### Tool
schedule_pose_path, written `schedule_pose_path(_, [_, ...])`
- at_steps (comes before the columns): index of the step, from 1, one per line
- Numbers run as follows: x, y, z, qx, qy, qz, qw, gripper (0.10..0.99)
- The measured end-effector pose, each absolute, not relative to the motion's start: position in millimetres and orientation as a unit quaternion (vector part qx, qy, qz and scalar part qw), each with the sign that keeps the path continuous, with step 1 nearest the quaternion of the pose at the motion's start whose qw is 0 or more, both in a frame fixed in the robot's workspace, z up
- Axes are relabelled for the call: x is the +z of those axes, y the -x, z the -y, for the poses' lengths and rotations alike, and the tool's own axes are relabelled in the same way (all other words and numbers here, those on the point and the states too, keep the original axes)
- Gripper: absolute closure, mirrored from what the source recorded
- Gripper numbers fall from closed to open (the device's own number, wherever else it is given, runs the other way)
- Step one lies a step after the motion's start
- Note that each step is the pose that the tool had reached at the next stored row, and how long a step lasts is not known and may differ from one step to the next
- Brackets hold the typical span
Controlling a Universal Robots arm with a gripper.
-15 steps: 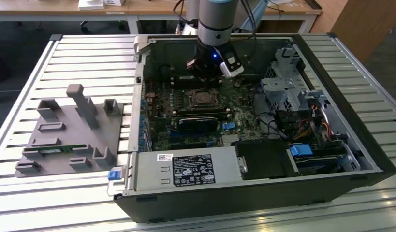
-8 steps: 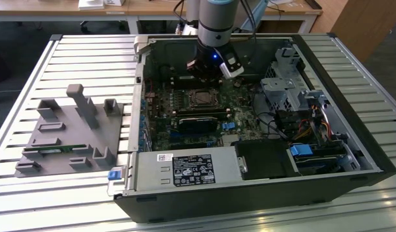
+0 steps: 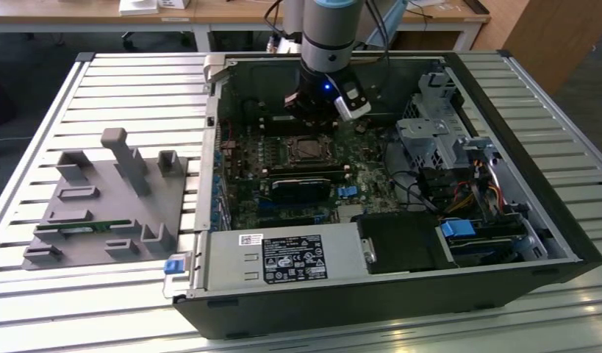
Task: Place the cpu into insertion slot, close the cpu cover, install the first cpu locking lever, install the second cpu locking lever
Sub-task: 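Install the first cpu locking lever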
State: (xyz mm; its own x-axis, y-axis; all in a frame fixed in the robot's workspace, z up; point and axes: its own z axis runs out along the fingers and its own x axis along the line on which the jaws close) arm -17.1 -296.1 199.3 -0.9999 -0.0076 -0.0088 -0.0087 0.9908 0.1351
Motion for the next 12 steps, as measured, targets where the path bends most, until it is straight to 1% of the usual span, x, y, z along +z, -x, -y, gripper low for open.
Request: schedule_pose_path(12, [199.9, 17.1, 296.1, 0.067, 0.004, -0.998, 0.004, 0.969])
